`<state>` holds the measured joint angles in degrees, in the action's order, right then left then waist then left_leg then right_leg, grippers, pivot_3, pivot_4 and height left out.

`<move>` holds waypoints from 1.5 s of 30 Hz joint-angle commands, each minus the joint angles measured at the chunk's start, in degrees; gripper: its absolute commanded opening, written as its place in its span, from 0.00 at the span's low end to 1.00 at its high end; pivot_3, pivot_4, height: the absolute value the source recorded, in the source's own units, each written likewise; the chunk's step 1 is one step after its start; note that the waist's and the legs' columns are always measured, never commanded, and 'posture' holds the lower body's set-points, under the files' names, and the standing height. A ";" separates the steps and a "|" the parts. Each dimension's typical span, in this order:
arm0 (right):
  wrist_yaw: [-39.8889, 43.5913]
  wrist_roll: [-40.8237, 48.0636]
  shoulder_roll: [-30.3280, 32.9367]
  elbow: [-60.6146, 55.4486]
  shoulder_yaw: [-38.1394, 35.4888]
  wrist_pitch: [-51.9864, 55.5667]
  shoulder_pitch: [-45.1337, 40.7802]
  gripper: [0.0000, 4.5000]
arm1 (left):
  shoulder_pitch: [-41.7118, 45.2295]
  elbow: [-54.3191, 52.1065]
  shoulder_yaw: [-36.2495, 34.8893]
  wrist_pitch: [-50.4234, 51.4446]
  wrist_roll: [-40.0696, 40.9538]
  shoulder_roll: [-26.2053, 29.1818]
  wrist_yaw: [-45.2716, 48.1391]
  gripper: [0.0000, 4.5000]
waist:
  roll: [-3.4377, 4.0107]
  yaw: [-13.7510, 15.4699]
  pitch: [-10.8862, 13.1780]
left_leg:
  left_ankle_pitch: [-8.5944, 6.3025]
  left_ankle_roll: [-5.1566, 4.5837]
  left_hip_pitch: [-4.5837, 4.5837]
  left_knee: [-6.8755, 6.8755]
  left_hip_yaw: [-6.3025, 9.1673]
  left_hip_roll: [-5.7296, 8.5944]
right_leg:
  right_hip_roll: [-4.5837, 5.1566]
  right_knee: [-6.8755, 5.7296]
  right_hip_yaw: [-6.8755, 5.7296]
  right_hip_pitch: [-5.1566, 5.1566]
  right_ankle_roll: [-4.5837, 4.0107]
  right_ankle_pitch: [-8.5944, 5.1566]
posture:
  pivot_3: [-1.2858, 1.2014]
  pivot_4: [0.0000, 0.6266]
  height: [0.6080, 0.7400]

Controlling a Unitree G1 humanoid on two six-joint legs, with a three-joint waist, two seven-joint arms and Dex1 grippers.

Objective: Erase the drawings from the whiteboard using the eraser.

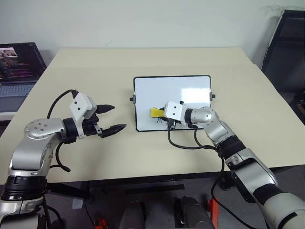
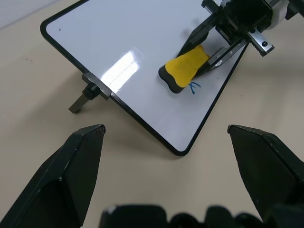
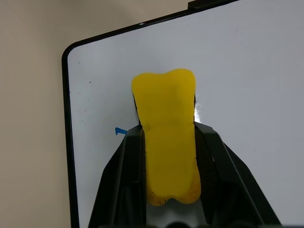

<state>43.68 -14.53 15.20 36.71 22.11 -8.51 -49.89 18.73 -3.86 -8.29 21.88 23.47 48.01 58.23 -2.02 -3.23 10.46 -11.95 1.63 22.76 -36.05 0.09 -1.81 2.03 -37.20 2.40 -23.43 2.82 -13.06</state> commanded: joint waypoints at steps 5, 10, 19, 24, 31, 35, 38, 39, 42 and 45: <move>2.63 -3.29 2.28 8.90 3.46 0.29 3.45 0.22 | 1.35 -0.75 -1.65 -0.79 0.06 1.35 0.28 1.00 | -0.24 0.05 -0.42 | 0.01 0.00 -0.35 -0.02 0.01 0.00 | 0.01 -0.02 0.03 0.31 -0.15 -0.19 | 0.52 0.24 1.00; 4.86 -2.35 2.81 9.48 3.27 0.06 4.60 0.22 | 1.27 -0.60 -1.65 -1.09 -0.08 1.48 0.32 1.00 | -0.33 0.04 -0.53 | 0.02 -0.01 -1.06 -0.01 0.01 -0.01 | 0.02 0.03 0.05 0.95 -0.21 -0.18 | 0.52 0.24 1.00; 7.43 -0.79 4.58 6.92 1.94 -0.26 5.99 0.22 | 1.72 -0.12 -1.33 -1.31 -0.04 1.50 0.59 1.00 | -0.32 0.39 -0.53 | -0.01 0.03 -1.58 0.03 0.18 0.00 | 0.25 0.19 0.05 1.20 -0.24 -0.20 | 0.52 0.24 1.00; 14.04 6.19 6.62 -6.71 -1.83 4.69 7.34 0.22 | 1.49 -0.29 -1.55 -1.35 0.07 1.54 0.79 1.00 | -0.27 1.12 -0.49 | 0.00 0.03 -1.14 0.07 0.15 0.02 | 0.24 0.23 -0.02 1.10 -0.27 -0.23 | 0.52 0.24 1.00; 18.82 28.30 12.24 -37.26 -17.12 31.49 5.28 0.22 | 0.48 -0.89 -2.32 -0.64 0.80 2.25 1.60 1.00 | -0.11 1.23 -0.35 | 0.01 0.00 0.89 0.02 0.12 -0.02 | 0.01 0.01 -0.04 -0.88 -0.13 0.18 | 0.52 0.24 1.00; 14.09 36.52 15.21 -38.35 -28.46 39.59 2.29 0.22 | 2.36 -1.29 -1.30 0.15 1.81 1.27 1.99 1.00 | -0.08 1.49 -0.32 | 0.00 -0.01 1.01 0.09 0.20 -0.03 | -0.02 0.16 -0.20 -0.91 -0.17 0.14 | 0.52 0.24 1.00; 7.81 36.36 18.88 -33.68 -35.67 40.49 3.02 0.22 | 4.37 -2.38 1.24 1.11 2.53 -1.12 1.93 1.00 | -0.14 2.26 -0.28 | -0.01 -0.01 1.06 0.07 0.22 0.01 | 0.03 0.27 -0.26 -0.85 -0.15 0.10 | 0.52 0.24 1.00; 5.97 36.20 19.56 -32.54 -36.79 41.01 3.37 0.22 | 4.58 -2.63 2.14 1.00 2.31 -1.95 1.89 1.00 | -0.14 2.37 -0.28 | -0.01 -0.01 1.05 0.04 0.20 0.05 | 0.07 0.30 -0.25 -0.82 -0.15 0.10 | 0.52 0.24 1.00; 0.74 36.57 21.29 -28.12 -41.02 42.74 4.92 0.22 | 5.32 -3.90 5.38 1.18 2.42 -5.70 1.62 1.00 | -0.14 2.25 -0.28 | 0.00 -0.01 1.00 -0.03 -0.01 0.11 | 0.13 0.30 -0.03 -0.79 -0.25 0.05 | 0.52 0.24 1.00; -3.61 34.76 23.74 -24.76 -42.73 43.48 8.02 0.22 | 7.26 -4.56 9.02 1.24 2.12 -10.27 1.00 1.00 | -0.14 2.20 -0.28 | 0.00 -0.01 1.01 -0.05 -0.03 0.10 | 0.12 0.29 0.00 -0.78 -0.01 0.20 | 0.52 0.24 1.00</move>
<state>42.24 21.09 37.14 11.83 -18.94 34.65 -42.45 23.83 -5.83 0.11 23.47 25.02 38.40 59.45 -2.17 -1.03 10.19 -11.95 1.62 23.78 -36.09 0.06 -1.70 2.14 -36.91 2.40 -24.24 2.85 -12.84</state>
